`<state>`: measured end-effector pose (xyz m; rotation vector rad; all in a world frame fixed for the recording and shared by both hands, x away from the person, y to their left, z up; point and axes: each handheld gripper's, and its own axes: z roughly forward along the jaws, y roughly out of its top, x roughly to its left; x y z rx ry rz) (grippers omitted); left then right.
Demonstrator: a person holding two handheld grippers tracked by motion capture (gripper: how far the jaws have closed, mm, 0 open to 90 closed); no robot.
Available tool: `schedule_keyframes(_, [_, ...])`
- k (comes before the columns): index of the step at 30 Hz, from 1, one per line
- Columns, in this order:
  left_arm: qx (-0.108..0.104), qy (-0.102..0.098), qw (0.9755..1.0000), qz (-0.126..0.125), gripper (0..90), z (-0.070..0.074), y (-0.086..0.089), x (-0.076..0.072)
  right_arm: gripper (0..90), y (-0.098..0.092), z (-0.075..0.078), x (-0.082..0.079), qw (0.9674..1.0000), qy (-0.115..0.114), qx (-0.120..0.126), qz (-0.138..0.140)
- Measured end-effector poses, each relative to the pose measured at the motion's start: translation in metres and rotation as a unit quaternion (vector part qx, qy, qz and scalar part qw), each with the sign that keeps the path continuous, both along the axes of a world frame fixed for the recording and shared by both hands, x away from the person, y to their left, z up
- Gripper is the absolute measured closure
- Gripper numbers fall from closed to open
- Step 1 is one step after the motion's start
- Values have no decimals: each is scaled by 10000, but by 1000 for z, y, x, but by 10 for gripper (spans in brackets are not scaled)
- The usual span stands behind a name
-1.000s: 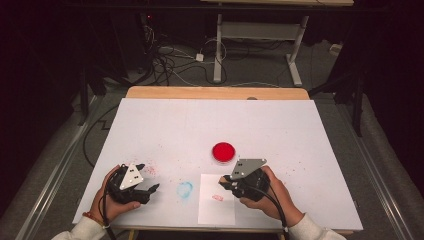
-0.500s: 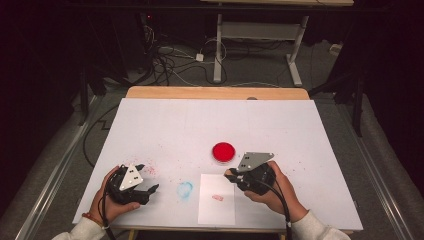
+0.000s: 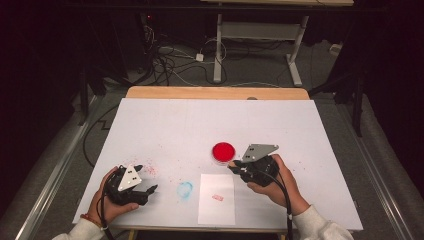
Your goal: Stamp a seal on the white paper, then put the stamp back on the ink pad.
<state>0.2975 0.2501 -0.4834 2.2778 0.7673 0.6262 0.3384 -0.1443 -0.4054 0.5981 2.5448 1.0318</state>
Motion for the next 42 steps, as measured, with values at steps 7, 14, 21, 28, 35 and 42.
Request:
schedule_keyframes(7, [-32,-11,10000,-16,182,1,-2,1,764,-4,3,7,9999,-22,9,-138])
schedule_keyframes(14, [-3,1,10000,-20,182,1,-3,0,764,-7,5,20,9997,2,-33,-252])
schedule_keyframes(21, [77,-85,9999,-78,182,2,-6,2,764,-3,7,34,9993,12,-82,-378])
schedule_keyframes(28, [63,-82,9999,-63,182,2,-6,0,763,9,1,49,9987,112,-277,-409])
schedule_keyframes(35, [78,-60,9999,-75,182,1,-7,1,763,19,-6,60,9982,232,-327,-438])
schedule_keyframes(42, [69,-40,9999,-83,182,0,-7,1,763,29,-16,70,9977,315,-424,-432])
